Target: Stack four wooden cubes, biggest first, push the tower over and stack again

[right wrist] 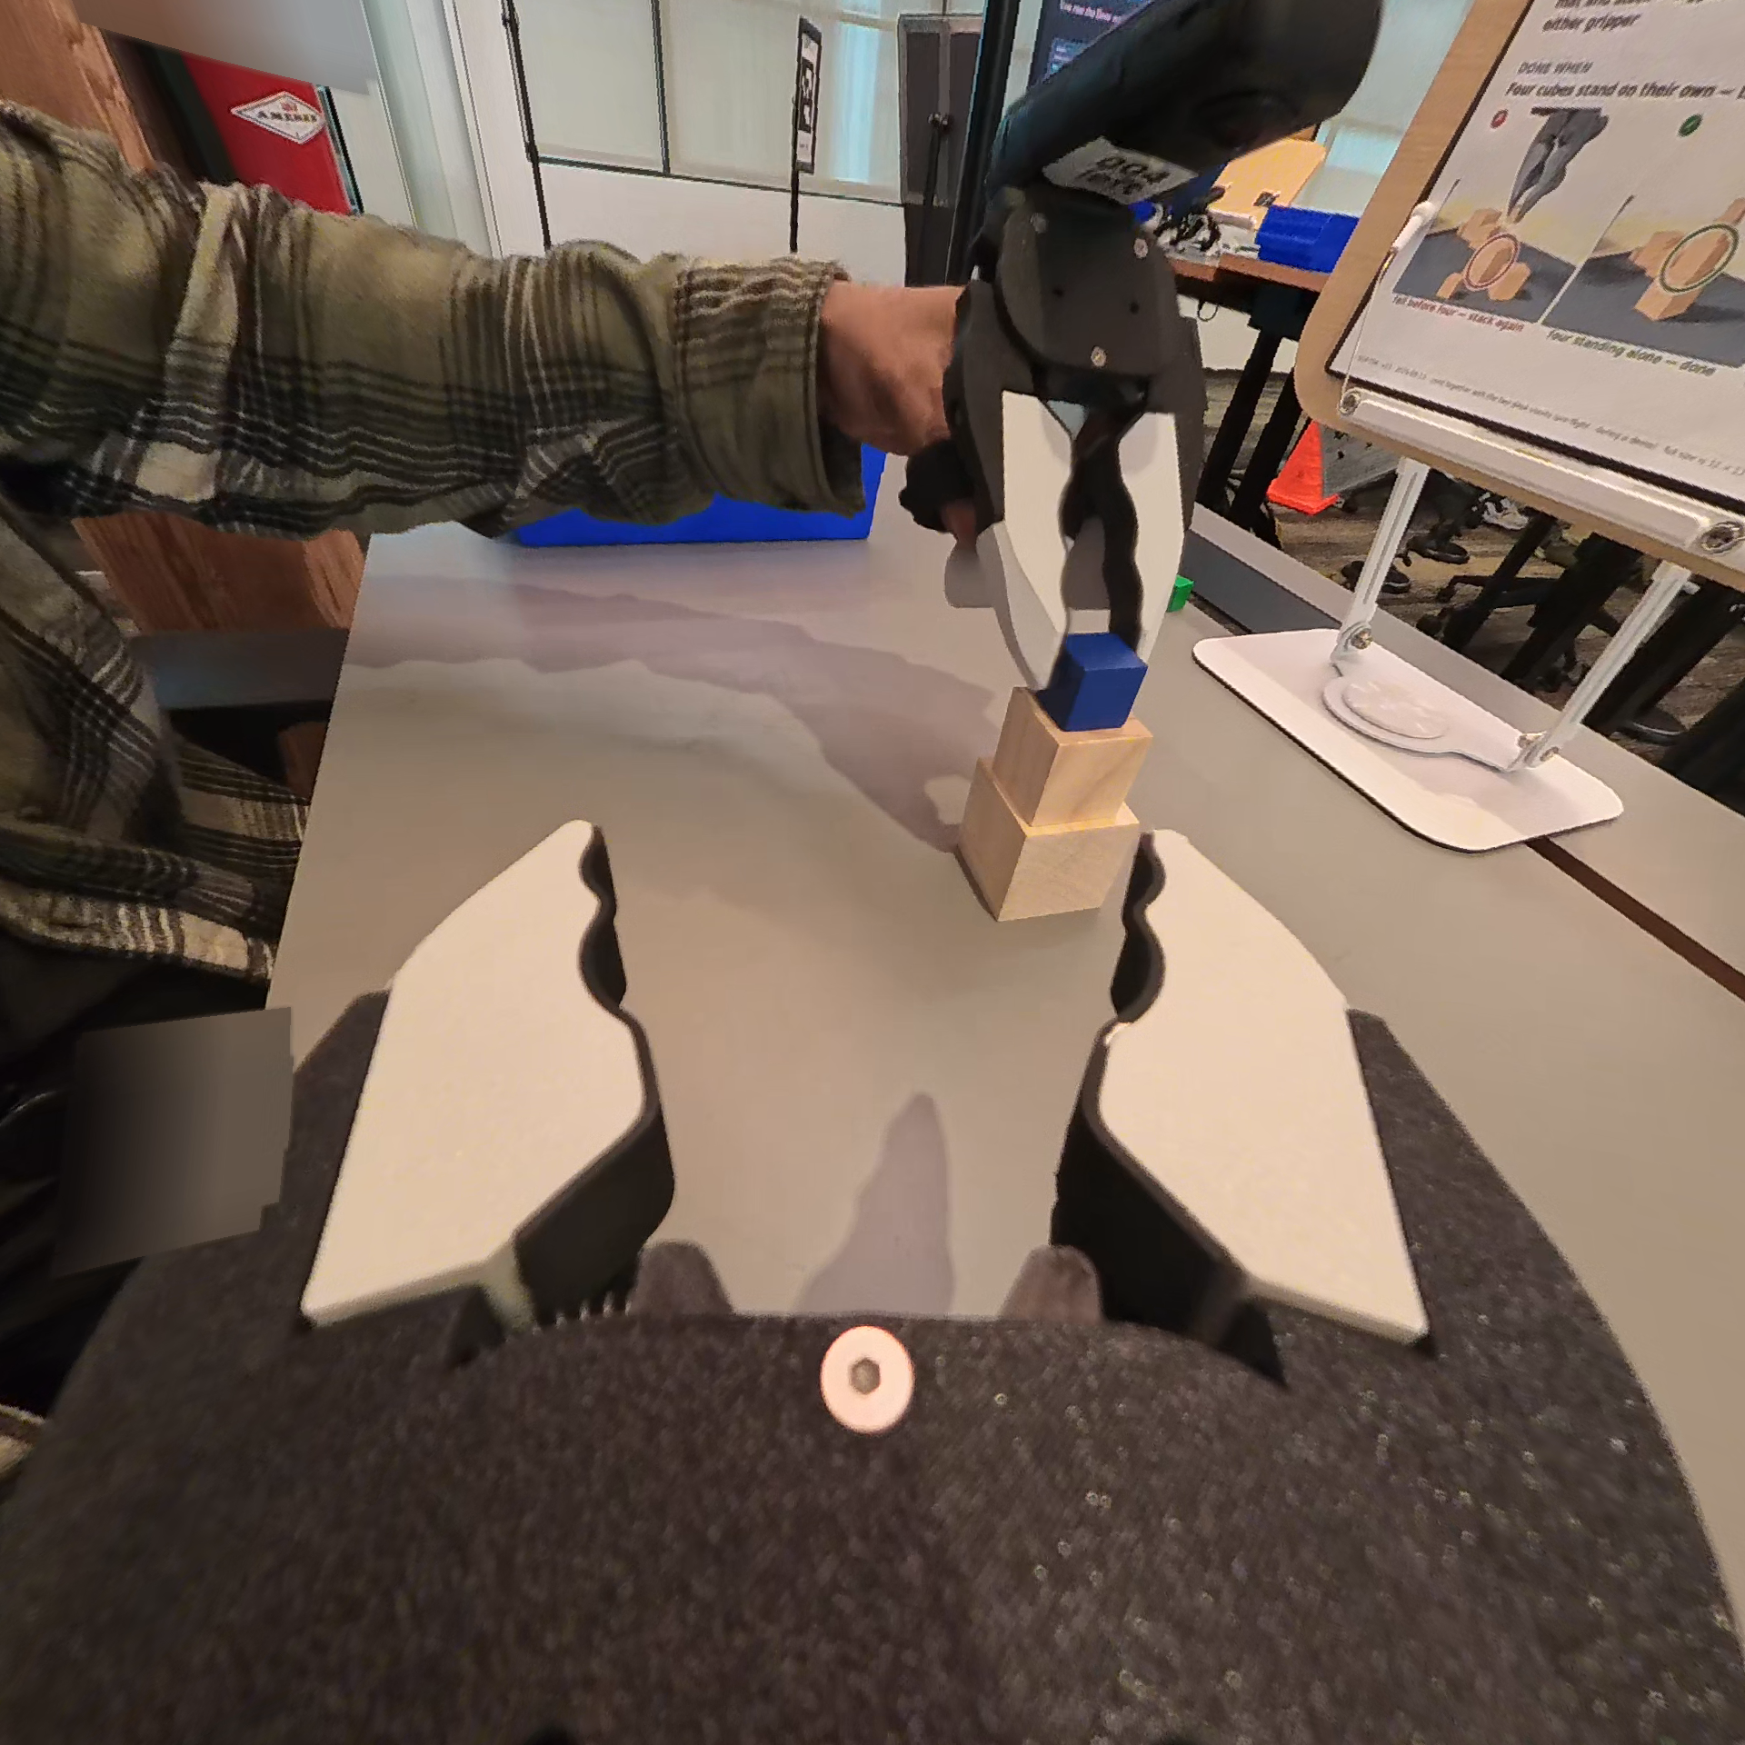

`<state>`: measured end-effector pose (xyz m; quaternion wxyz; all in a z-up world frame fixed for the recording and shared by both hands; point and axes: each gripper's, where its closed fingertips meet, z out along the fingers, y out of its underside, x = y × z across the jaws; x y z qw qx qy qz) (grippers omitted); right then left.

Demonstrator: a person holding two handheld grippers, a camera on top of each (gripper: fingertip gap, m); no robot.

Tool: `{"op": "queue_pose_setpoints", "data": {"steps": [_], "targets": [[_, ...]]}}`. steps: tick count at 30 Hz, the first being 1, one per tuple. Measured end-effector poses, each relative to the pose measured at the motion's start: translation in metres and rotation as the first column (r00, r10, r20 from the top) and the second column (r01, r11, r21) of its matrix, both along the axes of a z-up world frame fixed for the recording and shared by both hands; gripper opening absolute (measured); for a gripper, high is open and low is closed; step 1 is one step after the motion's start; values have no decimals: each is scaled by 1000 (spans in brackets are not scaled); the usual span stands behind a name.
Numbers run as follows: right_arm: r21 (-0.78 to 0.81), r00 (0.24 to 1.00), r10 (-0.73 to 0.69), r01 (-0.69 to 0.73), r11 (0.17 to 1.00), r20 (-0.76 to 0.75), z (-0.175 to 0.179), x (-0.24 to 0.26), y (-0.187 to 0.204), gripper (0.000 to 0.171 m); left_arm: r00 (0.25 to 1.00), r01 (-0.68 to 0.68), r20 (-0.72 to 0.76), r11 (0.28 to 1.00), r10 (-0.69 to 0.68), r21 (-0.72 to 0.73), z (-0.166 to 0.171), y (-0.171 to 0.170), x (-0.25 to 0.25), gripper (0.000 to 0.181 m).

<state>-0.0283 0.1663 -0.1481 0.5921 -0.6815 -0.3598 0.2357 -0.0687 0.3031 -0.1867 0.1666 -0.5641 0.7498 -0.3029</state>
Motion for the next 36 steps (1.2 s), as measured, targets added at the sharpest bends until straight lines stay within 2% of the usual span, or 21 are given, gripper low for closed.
{"op": "queue_pose_setpoints", "data": {"steps": [5, 7, 9, 11, 13, 16, 19, 25, 30, 36], "targets": [[6, 1000, -8, 8, 1000, -3, 2, 3, -1, 103, 998, -48, 27, 999, 48, 20, 5, 8, -15, 63], [11, 1000, -13, 13, 1000, -7, 3, 4, -1, 103, 985, -157, 75, 986, 153, 50, 13, 35, -29, 68], [13, 1000, -16, 16, 1000, -10, 4, 5, -1, 103, 932, -347, 142, 935, 335, 74, 24, 79, -48, 73], [11, 1000, -15, 15, 1000, -9, 3, 4, -1, 103, 805, -579, 220, 811, 551, 85, 35, 135, -76, 71], [5, 1000, -11, 11, 1000, -6, 1, 2, 0, 103, 634, -759, 284, 649, 719, 52, 41, 183, -108, 69], [-8, 1000, -6, 6, 1000, 5, -3, -1, 2, 103, 421, -892, 301, 451, 856, -33, 37, 232, -144, 68], [-19, 1000, -8, 8, 1000, 4, -7, 0, 4, 103, 304, -942, 269, 330, 914, -59, 20, 266, -162, 69], [-49, 1000, -25, 25, 998, 5, -15, 6, 9, 103, 157, -985, 156, 166, 975, -47, -26, 314, -168, 74], [-57, 999, -35, 35, 998, 8, -17, 9, 10, 103, 104, -994, 64, 107, 992, -32, -56, 332, -161, 75], [-66, 999, -41, 41, 997, -2, -18, 14, 10, 102, 73, -997, 46, 74, 996, -14, -68, 342, -153, 67]]}}
